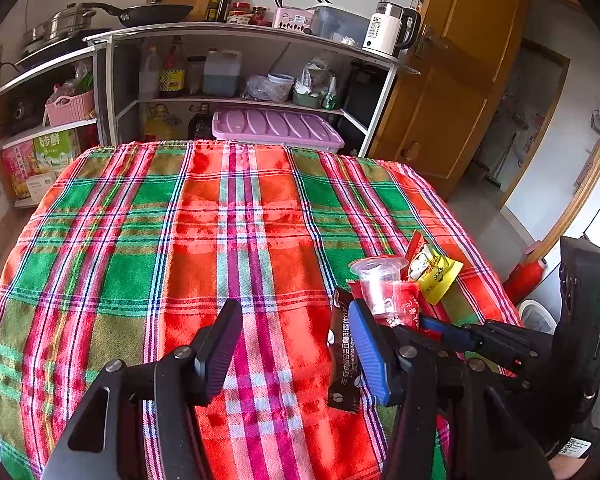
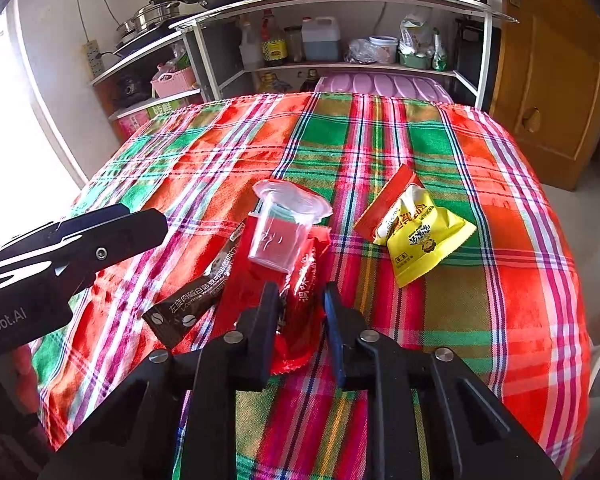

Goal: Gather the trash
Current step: 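Close the right tool on the red bag while the left tool grasps the dark brown wrapper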

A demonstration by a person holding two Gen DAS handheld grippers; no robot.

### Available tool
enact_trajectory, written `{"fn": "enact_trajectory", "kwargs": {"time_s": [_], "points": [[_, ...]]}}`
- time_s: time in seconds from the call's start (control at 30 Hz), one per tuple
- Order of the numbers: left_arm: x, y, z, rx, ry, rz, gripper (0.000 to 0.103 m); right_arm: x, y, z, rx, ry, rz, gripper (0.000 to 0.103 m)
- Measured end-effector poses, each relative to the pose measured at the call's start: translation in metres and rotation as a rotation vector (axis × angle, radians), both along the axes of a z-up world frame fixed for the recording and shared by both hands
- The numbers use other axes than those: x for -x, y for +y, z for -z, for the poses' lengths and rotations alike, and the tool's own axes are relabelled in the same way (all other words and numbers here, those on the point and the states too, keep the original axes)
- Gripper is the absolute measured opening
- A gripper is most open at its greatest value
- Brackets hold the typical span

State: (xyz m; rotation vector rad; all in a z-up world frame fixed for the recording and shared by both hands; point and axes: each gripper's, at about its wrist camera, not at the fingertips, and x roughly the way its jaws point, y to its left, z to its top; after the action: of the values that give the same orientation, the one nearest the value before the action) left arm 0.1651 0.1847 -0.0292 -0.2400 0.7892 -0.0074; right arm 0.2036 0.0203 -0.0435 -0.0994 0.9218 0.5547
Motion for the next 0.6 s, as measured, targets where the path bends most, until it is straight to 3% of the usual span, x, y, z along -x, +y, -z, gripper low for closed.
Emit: {"fn": "enact_trajectory", "kwargs": {"time_s": [0.6], "points": [[0.001,-0.007,0.012,0.017,0.043,0.048,0.057,0.002,-0.008,-0.007,0.133,0.031,-0.046,0.015]]}}
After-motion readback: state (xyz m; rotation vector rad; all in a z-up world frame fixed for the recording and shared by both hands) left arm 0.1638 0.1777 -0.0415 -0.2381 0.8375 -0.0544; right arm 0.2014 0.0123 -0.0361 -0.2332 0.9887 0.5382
